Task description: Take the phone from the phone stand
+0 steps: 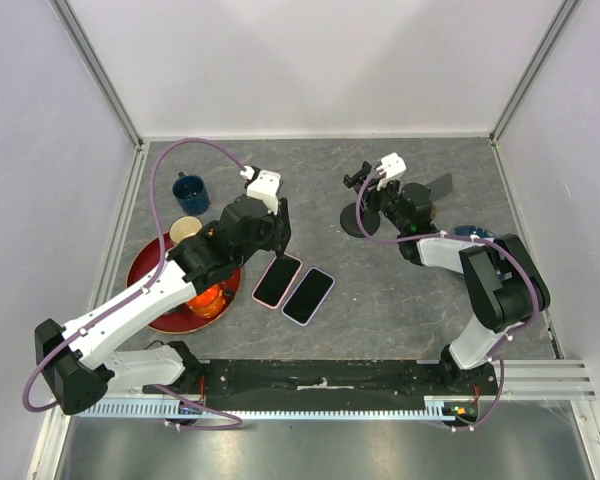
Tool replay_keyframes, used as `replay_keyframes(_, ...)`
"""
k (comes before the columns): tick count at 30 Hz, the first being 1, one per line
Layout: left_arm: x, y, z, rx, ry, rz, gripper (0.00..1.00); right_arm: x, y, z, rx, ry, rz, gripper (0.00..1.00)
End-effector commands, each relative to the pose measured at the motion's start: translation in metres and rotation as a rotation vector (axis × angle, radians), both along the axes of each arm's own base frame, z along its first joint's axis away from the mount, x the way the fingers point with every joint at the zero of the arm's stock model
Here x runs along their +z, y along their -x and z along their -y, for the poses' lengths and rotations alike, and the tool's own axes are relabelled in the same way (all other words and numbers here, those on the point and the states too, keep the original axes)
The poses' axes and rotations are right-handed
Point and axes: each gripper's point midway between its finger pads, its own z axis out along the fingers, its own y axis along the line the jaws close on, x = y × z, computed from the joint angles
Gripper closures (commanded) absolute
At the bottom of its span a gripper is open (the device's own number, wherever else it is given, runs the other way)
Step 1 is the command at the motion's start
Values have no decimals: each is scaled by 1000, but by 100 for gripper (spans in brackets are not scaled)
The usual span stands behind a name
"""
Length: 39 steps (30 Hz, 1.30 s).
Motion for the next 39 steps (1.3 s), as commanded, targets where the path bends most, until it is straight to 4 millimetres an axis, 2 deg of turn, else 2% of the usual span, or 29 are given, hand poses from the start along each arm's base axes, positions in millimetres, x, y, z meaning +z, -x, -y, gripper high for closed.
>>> replay_keyframes(1, 39, 1, 13, -2, 173, 47, 98, 23, -4, 6, -28, 21, 17, 44)
replay_keyframes(3, 38, 3, 15, -7, 182, 26, 98, 28, -2, 10, -38, 35, 3, 29)
replay_keyframes(5, 36, 4, 14, 6, 192, 5, 98, 50, 3, 14, -55, 33, 34, 23)
replay_keyframes(6, 37, 5, 14, 10, 200, 0, 98, 49, 6, 16, -55, 50, 5, 19)
replay_keyframes(8, 40, 8, 15, 16, 229, -13, 98, 74, 14, 21, -56, 66, 35, 15)
replay_keyframes(9, 41, 9, 14, 28, 252, -21, 98, 72, 22, 21, -46, 88, 5, 13)
replay_keyframes(10, 41, 10, 14, 39, 263, -25, 98, 91, 31, 23, -45, 83, 34, 12)
replay_keyframes(12, 43, 10, 12, 71, 302, -36, 98, 94, 49, 20, -13, 98, 10, 10)
replay_keyframes(13, 44, 11, 11, 80, 315, -35, 98, 109, 61, 20, -2, 89, 36, 9)
replay_keyframes(14, 45, 11, 10, 91, 326, -37, 98, 107, 73, 12, 30, 95, 14, 7)
replay_keyframes(15, 46, 11, 10, 105, 347, -45, 98, 121, 87, 8, 62, 82, 44, 7)
replay_keyframes(17, 48, 10, 6, 139, 373, -47, 98, 118, 110, -7, 128, 78, 30, 3)
replay_keyframes(18, 47, 11, 4, 170, 396, -66, 98, 130, 123, -13, 160, 59, 59, 2)
replay_keyframes(19, 47, 11, 2, 189, 411, -69, 98, 125, 132, -18, 181, 55, 52, 2)
replay_keyframes(20, 47, 10, -2, 219, 419, -70, 98, 127, 145, -32, 230, 49, 57, 2)
replay_keyframes(22, 43, 11, -6, 265, 444, -92, 98, 131, 160, -40, 250, 47, 75, 2)
replay_keyframes(23, 42, 10, -9, 288, 446, -92, 98, 133, 174, -55, 297, 51, 88, 2)
replay_keyframes(25, 37, 12, -14, 338, 468, -118, 98, 134, 182, -66, 306, 67, 97, 2)
replay_keyframes(26, 38, 13, -17, 355, 480, -118, 98, 132, 196, -83, 354, 81, 104, 2)
replay_keyframes(28, 36, 15, -19, 383, 507, -134, 98, 121, 200, -97, 344, 125, 94, 2)
replay_keyframes(29, 36, 17, -20, 390, 525, -140, 98, 119, 214, -113, 380, 144, 109, 2)
replay_keyframes(30, 36, 18, -21, 396, 538, -144, 98, 108, 217, -124, 388, 172, 97, 2)
replay_keyframes(32, 35, 19, -24, 417, 561, -149, 98, 104, 229, -142, 390, 189, 116, 2)
replay_keyframes(33, 35, 22, -26, 432, 599, -156, 98, 94, 231, -151, 396, 212, 111, 2)
replay_keyframes(35, 35, 24, -27, 443, 635, -165, 98, 88, 236, -163, 406, 215, 120, 2)
replay_keyframes(36, 35, 26, -28, 449, 656, -169, 98, 79, 235, -169, 407, 232, 110, 2)
replay_keyframes(38, 36, 29, -27, 435, 669, -177, 98, 78, 238, -178, 404, 225, 133, 2)
replay_keyframes(39, 36, 29, -26, 433, 676, -181, 98, 71, 232, -178, 363, 244, 130, 2)
